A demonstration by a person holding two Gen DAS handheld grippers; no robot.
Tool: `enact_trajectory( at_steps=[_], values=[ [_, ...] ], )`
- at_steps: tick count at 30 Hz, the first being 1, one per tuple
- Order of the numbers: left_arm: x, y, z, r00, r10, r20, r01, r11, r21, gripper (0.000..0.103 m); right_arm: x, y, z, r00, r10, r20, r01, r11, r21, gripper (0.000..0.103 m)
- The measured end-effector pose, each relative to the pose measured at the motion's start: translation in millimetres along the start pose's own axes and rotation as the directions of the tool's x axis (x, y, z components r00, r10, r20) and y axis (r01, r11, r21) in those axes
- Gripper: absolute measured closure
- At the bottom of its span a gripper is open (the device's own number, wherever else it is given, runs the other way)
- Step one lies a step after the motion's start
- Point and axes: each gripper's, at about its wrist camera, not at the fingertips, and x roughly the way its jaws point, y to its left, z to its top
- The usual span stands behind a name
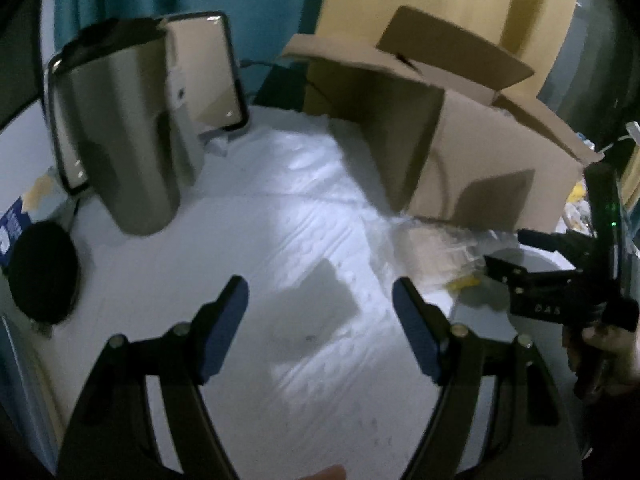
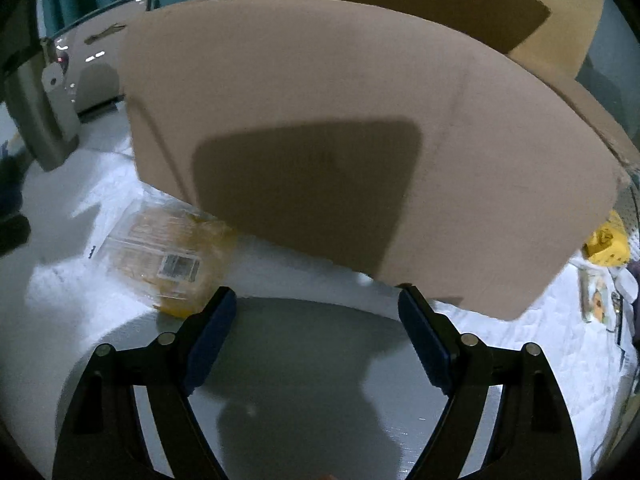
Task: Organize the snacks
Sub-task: 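Move the right gripper back to the clear bread packet on the table, then grasp the clear bread packet with the right gripper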
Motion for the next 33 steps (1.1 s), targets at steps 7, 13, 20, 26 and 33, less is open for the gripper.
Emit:
enact_trajectory(
  at_steps=[7, 13, 20, 26, 33],
  values=[
    [0, 18, -18, 0.999, 0.031, -0.023, -0.032, 0.999, -0.034, 0.027, -6, 50, -2, 0.991, 0.134, 0.010, -0.132, 0.986, -0.104, 0.017],
    [-7, 32, -23, 0.999, 0.044, -0.010, -0.044, 0.997, -0.065, 0.027, -18, 76, 10, 0.971, 0.238, 0.014, -0.232, 0.959, -0.161, 0.017],
    [-8, 40, -23, 0.999, 0.046, -0.005, -0.046, 0.996, -0.071, 0.027, -7, 89, 34, 0.966, 0.258, 0.015, -0.251, 0.952, -0.176, 0.017],
    [-12, 45, -27, 0.998, 0.056, -0.004, -0.056, 0.996, -0.062, 0.027, 20, 111, 45, 0.969, 0.247, -0.004, -0.244, 0.951, -0.191, 0.017],
    [-11, 52, -30, 0.997, 0.082, -0.006, -0.082, 0.993, -0.079, 0.027, 22, 125, 38, 0.973, 0.227, -0.027, -0.227, 0.941, -0.253, 0.043]
  ],
)
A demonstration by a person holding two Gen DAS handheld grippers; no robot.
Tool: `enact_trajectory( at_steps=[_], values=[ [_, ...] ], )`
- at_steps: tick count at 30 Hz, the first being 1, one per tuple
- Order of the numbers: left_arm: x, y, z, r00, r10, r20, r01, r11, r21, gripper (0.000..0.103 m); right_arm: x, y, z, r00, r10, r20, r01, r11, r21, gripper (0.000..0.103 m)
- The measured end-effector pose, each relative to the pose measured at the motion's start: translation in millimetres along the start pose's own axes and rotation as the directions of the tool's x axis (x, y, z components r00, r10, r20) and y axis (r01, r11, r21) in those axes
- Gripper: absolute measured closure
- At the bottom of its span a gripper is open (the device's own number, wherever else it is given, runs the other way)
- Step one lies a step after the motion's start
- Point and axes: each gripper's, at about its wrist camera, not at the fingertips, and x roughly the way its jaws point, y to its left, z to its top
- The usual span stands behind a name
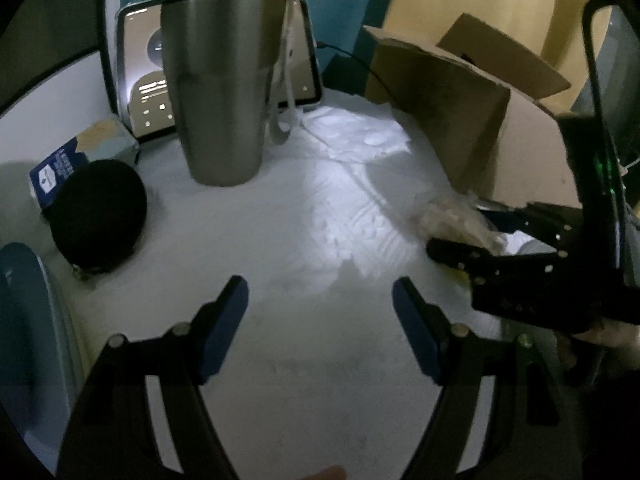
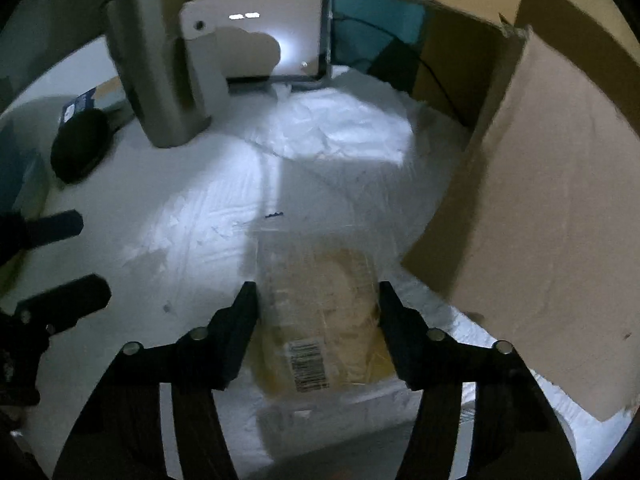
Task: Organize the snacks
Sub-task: 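Grasp the clear bread packet with the right gripper, then lift and carry the bread packet with the right gripper toward the box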
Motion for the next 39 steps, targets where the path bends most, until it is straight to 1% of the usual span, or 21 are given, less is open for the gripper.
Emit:
enact_trajectory(
  at_steps=[3, 12, 23, 30, 39],
  values=[
    [-2, -3, -1, 1.000, 0.000, 0.007, 0.000, 1.000, 0.006, 0.027, -6, 1, -2, 1.000, 0.014, 0.000, -0.014, 1.000, 0.002, 0.043],
    [-15, -12, -6, 1.000, 0.001, 0.027, -0.001, 1.000, 0.028, 0.027, -30, 3, -10, 0.999, 0.015, 0.031, -0.015, 1.000, 0.009, 0.043],
    [-30, -36, -14, 0.999, -0.007, 0.044, 0.004, 0.998, 0.067, 0.027, -60, 0, -34, 0.998, 0.014, 0.058, -0.015, 1.000, 0.020, 0.043],
    [-34, -65, -13, 0.998, -0.031, 0.056, 0.024, 0.993, 0.116, 0.027, -87, -21, -56, 0.996, -0.017, 0.082, 0.012, 0.998, 0.061, 0.043],
    [-36, -112, -3, 0.994, -0.072, 0.080, 0.056, 0.981, 0.188, 0.027, -121, -68, -84, 0.990, -0.072, 0.122, 0.052, 0.986, 0.158, 0.043]
  ],
)
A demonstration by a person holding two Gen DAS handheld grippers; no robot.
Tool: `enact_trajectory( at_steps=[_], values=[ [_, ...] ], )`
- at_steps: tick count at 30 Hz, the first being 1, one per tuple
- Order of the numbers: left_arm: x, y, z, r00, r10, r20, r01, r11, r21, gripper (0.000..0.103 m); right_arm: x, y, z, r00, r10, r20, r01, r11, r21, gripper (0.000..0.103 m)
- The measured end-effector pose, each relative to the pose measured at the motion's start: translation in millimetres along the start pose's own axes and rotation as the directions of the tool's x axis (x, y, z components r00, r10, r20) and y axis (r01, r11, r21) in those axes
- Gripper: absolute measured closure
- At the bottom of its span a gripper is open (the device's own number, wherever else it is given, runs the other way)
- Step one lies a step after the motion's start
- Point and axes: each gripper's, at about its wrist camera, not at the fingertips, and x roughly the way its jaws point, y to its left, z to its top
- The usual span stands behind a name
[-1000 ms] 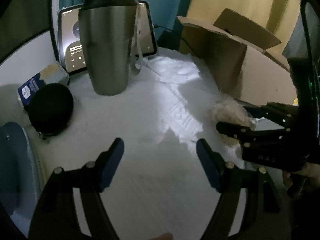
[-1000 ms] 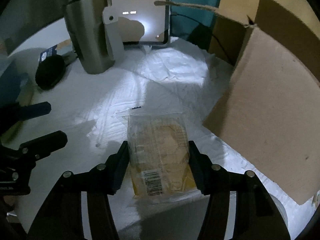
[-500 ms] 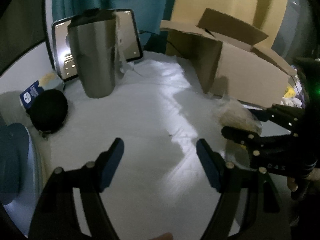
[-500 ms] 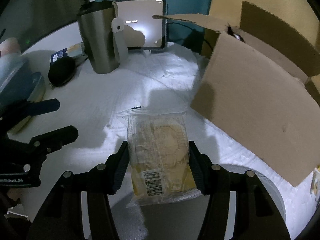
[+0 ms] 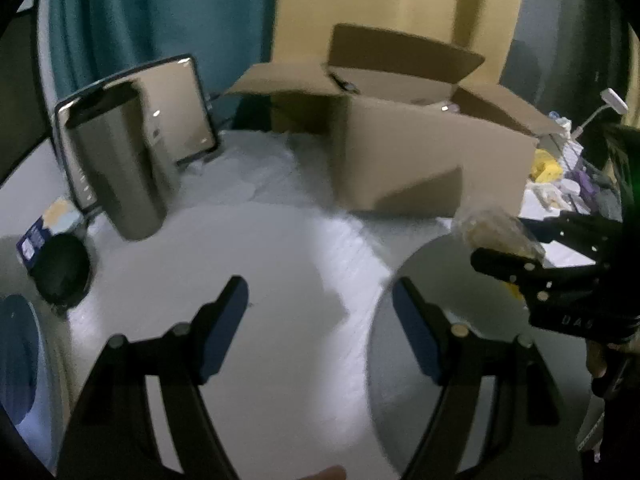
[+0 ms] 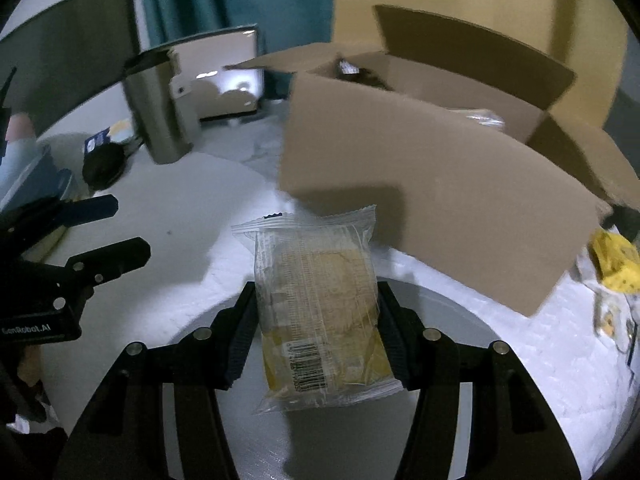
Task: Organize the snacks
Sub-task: 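Lift and carry the bread packet with the right gripper toward the box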
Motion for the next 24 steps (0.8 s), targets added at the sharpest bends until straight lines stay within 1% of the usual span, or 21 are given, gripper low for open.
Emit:
enact_trajectory(
  at_steps=[7, 12, 24],
  values=[
    [0, -37, 24, 0.999, -0.023, 0.044, 0.020, 0.998, 0.067, 0.027, -23, -44, 1, 0.998, -0.036, 0.057, 0.032, 0.997, 0.063, 0.043],
    [5, -54, 42, 0.997, -0.036, 0.066, 0.031, 0.996, 0.086, 0.027, -35, -71, 8, 0.994, -0.060, 0.097, 0.051, 0.994, 0.094, 0.043],
    [26, -72, 93, 0.991, -0.053, 0.124, 0.036, 0.990, 0.139, 0.027, -39, -119, 44, 0.982, -0.109, 0.155, 0.092, 0.989, 0.112, 0.043]
  ],
)
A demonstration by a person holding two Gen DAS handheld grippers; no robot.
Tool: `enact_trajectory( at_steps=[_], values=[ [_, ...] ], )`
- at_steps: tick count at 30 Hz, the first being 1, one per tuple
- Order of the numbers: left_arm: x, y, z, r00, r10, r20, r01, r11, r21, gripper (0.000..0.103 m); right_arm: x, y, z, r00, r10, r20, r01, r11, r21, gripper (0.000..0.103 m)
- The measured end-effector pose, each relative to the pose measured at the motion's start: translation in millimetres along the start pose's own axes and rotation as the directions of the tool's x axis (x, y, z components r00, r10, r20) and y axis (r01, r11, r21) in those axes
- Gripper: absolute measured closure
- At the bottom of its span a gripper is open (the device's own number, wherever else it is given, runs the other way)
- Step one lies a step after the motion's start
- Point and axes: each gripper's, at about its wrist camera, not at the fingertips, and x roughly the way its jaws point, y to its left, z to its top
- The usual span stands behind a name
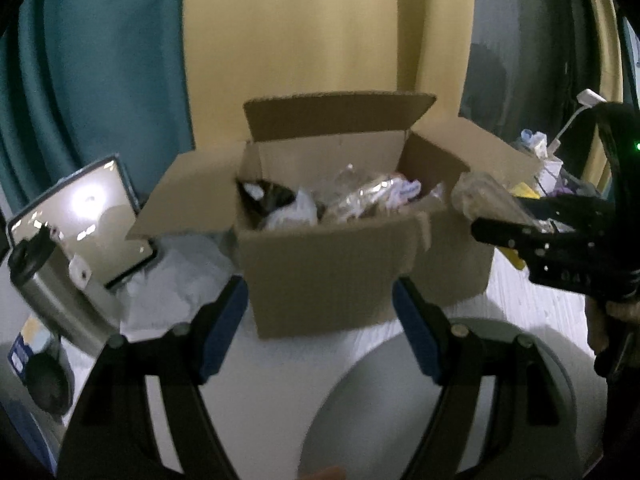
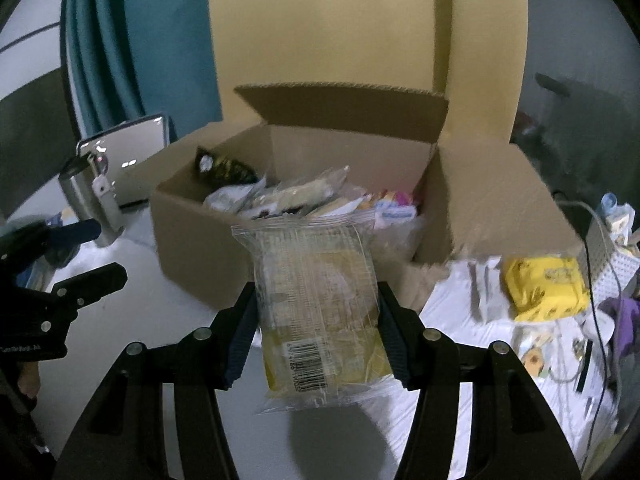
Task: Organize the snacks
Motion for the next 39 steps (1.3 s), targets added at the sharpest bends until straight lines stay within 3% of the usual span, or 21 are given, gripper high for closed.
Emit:
enact_trajectory(
  at_steps=[15, 20, 24, 39],
  values=[
    [59, 15, 47, 0.999, -0.016, 0.038, 0.016, 1.000, 0.000, 0.027, 56, -32, 57, 0.997, -0.071, 0.011, 0.070, 0.996, 0.060, 0.042],
    [68, 24, 53, 0.999, -0.004, 0.046, 0.006, 1.000, -0.029, 0.007, 76, -40, 67, 0.996, -0.092, -0.004, 0.092, 0.991, 0.097, 0.042],
    [70, 29, 55, 0.999, -0.003, 0.039, 0.005, 0.999, -0.036, 0.004, 81, -39, 69, 0.995, -0.101, 0.001, 0.100, 0.989, 0.106, 0.017],
    [25, 25, 43, 0.999, 0.010, 0.043, -0.009, 1.000, -0.025, 0.002, 47, -16, 56, 0.994, -0.113, 0.008, 0.112, 0.990, 0.080, 0.016]
  ],
)
